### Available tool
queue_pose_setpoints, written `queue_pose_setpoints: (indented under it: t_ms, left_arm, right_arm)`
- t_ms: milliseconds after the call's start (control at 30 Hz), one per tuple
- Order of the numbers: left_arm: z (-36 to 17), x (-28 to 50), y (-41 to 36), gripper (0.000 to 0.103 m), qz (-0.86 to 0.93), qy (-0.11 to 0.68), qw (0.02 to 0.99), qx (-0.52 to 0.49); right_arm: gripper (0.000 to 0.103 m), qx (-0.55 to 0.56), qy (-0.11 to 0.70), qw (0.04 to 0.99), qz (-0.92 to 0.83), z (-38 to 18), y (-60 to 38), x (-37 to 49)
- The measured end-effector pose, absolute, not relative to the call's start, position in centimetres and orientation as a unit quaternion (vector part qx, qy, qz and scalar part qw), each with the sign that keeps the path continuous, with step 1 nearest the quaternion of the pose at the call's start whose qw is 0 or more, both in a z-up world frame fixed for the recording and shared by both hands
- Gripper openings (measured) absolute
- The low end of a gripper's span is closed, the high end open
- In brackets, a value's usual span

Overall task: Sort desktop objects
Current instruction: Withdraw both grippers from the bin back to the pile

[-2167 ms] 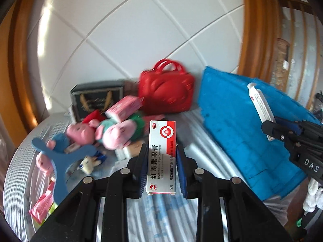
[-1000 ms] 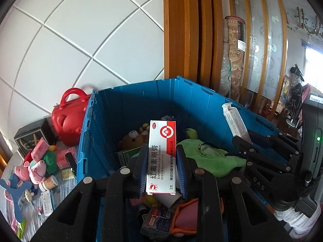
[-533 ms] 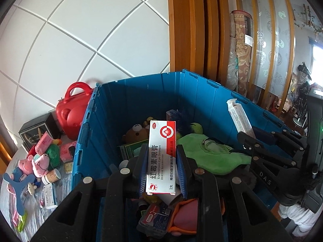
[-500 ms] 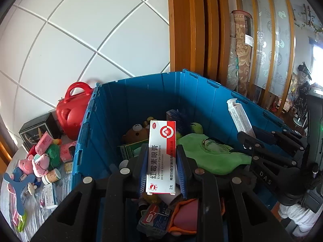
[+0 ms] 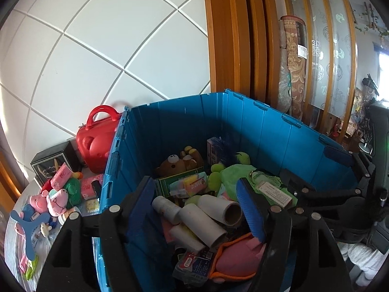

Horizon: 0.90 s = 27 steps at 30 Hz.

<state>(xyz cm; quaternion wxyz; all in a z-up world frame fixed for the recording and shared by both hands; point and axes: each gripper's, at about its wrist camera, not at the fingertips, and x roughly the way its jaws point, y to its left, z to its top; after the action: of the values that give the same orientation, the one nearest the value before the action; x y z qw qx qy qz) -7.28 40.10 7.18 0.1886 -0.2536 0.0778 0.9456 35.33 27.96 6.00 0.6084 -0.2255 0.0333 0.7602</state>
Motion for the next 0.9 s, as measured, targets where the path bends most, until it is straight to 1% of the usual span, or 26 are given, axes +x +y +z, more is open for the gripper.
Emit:
queue_pose_setpoints:
  t_ms: [233, 467, 633, 767, 900]
  left_arm:
    - [8.1, -6.3, 37.4, 0.071, 0.956, 0.058, 0.171, -0.231]
    - [9.1, -5.4, 32.0, 0.071, 0.968, 0.02, 0.149, -0.203]
    - [9.1, -5.4, 25.7, 0.072, 0.974, -0.003, 0.121, -0.19]
    - [8.3, -6.0, 19.0, 0.073, 0.974, -0.023, 0.106, -0.201]
    - [6.8, -6.9, 12.1, 0.073, 0.972, -0.024, 0.072, -0.221]
  right_arm:
    - [0.103, -0.214, 0.034, 0.608, 0.764, 6.8, 27.0, 35.3]
    - [0.103, -0.144, 0.007, 0.577, 0.804, 9.4, 22.7, 33.1]
    - [0.103, -0.112, -0.011, 0.546, 0.83, 10.3, 19.7, 29.1]
    - [0.103, -0.124, -0.02, 0.525, 0.842, 10.0, 18.1, 23.4]
    - [0.103, -0.136, -0.015, 0.507, 0.851, 9.1, 17.1, 18.0]
